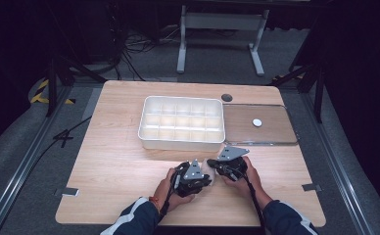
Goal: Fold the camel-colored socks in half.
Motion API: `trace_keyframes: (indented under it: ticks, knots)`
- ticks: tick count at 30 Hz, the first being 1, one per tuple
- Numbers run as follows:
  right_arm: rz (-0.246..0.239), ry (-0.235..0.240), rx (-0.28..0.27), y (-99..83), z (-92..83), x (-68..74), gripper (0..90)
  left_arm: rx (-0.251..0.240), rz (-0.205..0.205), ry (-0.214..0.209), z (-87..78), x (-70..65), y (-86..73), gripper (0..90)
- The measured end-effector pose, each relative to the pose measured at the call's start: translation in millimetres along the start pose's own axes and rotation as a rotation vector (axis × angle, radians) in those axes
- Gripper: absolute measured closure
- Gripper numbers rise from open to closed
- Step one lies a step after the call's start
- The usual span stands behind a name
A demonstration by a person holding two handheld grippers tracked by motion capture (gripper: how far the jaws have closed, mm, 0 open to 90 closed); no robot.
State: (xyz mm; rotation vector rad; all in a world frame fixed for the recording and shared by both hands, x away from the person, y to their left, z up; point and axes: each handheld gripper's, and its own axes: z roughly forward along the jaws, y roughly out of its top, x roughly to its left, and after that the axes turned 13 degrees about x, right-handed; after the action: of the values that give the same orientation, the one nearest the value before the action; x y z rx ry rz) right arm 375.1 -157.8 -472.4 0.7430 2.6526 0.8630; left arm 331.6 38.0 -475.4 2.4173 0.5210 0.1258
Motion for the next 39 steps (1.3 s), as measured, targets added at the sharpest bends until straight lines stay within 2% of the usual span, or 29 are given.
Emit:
trace_keyframes:
  ticks: [7,12,15,20,22,25,30,34,36,37,39]
  knots:
    - [0.019,0.029,-0.003,-0.7,1.7,-3.1,90.0,-0.002,-0.005,0.000,0.1,-0.3,-0.4,79.3]
    - [0.011,0.017,0.007,1.0,-0.8,-2.1,90.0,-0.001,-0.001,0.001,0.0,-0.4,-0.2,79.3]
    - [0.027,0.027,-0.001,-1.0,-4.5,-6.5,85.3,-0.003,0.000,0.000,0.1,-0.3,-0.3,79.2]
    - [0.081,-0.031,0.018,-5.7,-11.4,-17.5,79.7,0.000,0.000,-0.004,-0.2,0.3,-0.2,79.2]
    - [0.088,-0.042,-0.001,-5.7,-14.5,-17.7,78.8,0.001,0.000,-0.004,-0.2,0.3,-0.2,79.2]
    - [0.061,-0.046,-0.037,-2.0,-19.7,-10.7,76.1,-0.002,-0.003,-0.007,0.1,0.1,-0.1,79.2]
    - [0.042,-0.015,-0.096,1.7,-20.9,-1.0,68.0,-0.002,-0.003,-0.008,0.0,0.2,-0.1,79.2]
    - [0.023,0.000,-0.034,0.7,-7.8,4.3,72.0,0.000,0.002,-0.005,-0.1,0.5,-0.1,79.2]
    - [0.034,0.013,-0.035,0.0,-6.8,2.1,72.4,0.001,0.005,0.001,-0.2,0.1,0.0,78.8]
    - [0.048,0.031,-0.024,-1.6,-6.0,-1.3,74.4,0.010,0.023,0.026,-1.0,-2.8,0.2,78.4]
    - [0.053,0.037,-0.024,-2.5,-5.5,-1.3,75.0,0.013,0.036,0.032,-1.5,-3.7,0.6,77.7]
